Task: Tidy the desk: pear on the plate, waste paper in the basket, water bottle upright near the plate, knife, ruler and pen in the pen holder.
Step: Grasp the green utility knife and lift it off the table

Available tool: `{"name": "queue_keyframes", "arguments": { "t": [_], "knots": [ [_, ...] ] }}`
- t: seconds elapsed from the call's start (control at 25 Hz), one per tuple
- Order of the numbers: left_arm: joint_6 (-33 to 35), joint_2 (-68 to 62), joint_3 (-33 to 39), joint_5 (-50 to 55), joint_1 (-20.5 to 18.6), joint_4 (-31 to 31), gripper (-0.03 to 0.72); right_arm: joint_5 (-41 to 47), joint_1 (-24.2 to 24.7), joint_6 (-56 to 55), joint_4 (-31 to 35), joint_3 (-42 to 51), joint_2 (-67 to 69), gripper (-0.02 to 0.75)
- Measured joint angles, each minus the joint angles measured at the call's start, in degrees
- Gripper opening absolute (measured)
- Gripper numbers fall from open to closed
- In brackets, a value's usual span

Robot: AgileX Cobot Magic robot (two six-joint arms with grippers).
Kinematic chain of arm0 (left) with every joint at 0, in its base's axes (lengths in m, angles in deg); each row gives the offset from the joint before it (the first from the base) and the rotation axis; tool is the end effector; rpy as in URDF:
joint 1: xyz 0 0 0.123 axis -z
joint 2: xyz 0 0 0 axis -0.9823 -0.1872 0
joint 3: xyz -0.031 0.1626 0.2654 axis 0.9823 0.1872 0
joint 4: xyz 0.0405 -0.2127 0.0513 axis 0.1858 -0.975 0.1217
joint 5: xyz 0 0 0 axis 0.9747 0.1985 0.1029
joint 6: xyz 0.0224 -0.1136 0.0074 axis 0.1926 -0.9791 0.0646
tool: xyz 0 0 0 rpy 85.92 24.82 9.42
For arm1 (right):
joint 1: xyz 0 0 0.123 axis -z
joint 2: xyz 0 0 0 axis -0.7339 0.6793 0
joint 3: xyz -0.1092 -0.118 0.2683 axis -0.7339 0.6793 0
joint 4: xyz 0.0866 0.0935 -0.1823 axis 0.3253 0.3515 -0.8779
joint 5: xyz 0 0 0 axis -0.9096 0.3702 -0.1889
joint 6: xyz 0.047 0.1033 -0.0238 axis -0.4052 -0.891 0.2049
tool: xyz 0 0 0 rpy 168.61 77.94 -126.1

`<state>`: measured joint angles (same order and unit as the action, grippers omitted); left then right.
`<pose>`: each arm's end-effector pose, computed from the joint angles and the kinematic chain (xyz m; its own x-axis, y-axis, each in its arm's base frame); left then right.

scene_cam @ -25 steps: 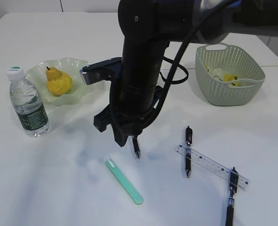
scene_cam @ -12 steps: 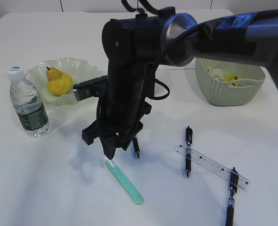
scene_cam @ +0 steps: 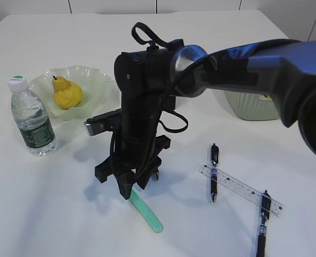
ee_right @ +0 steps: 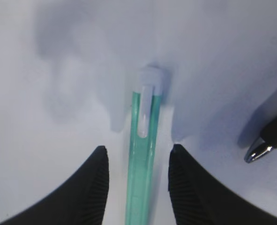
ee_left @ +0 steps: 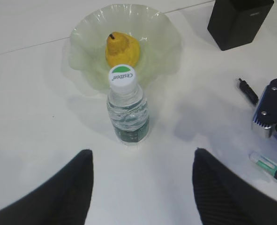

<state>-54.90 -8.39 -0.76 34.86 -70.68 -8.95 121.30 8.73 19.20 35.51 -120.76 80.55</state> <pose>0.1841 -0.0314 0.3591 -0.6130 0.1263 -0.7799 0.1942 0.9809 0.0063 0.3393 0.2992 0.1551 -0.7678 -0.6407 0.0076 -0.6266 0.7533 0.2000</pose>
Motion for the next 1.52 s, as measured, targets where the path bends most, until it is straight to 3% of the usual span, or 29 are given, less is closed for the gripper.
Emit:
{"name": "queue_keyframes", "arguments": {
  "t": [0.88,1.52],
  "knots": [
    [0.0,0.0,0.0,0.0,0.0,0.0,0.467,-0.2,0.0,-0.1,1.8,-0.2,2.8,0.341],
    [0.0,0.0,0.0,1.3,0.0,0.0,0.466,-0.2,0.0,-0.8,-3.5,-0.4,2.9,0.338]
  ]
}}
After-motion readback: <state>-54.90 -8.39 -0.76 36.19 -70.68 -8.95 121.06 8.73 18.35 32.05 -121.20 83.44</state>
